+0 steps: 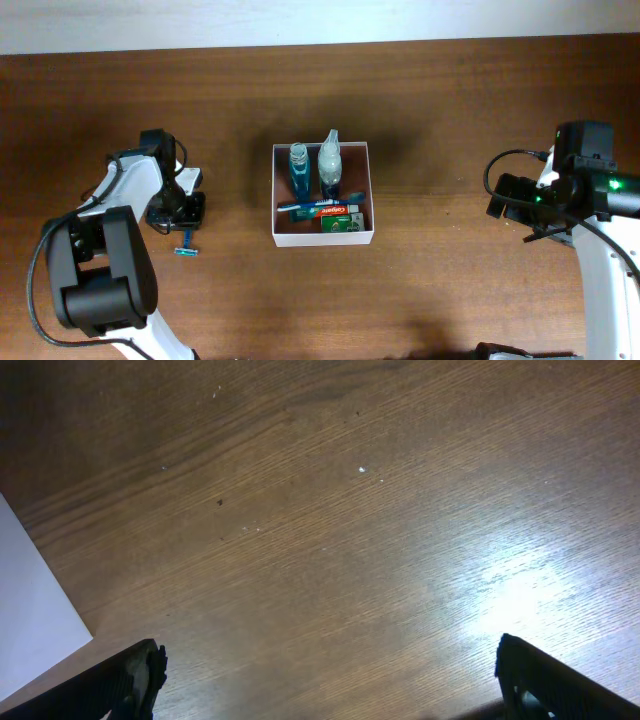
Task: Pack container
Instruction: 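Move the left gripper back to the blue razor and grasp it, then carry the razor over the box and release it inside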
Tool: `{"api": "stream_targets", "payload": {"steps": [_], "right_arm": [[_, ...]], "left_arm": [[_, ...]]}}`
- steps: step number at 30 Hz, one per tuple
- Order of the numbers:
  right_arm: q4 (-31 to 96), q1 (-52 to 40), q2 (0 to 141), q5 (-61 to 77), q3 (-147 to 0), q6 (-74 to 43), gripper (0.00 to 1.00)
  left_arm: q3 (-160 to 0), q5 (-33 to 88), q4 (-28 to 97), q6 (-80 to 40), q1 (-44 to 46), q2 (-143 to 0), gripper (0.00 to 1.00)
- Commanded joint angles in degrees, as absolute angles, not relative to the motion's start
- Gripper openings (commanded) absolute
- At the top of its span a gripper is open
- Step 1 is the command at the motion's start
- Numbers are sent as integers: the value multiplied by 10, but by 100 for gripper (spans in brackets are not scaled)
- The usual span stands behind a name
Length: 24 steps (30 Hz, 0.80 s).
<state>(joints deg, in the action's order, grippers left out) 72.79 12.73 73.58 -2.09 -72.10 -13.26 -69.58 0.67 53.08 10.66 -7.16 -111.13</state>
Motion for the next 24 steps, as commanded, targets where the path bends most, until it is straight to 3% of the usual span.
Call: {"api": "stream_targets", "payload": {"steps": [1,9,16,24], "right_arm": [[727,132,737,-22,-718,-129,98],[731,132,737,-22,-718,-129,98],[731,132,737,-21,-718,-129,99],[733,132,737,-21,-718,-129,98]], "left_arm": [[-694,15,531,107,-73,-1126,17],[-697,16,532,107,-73,-1125,0],[-744,18,578,103,-64,-1106,1],[-798,49,609,109,14,-961,1]]}}
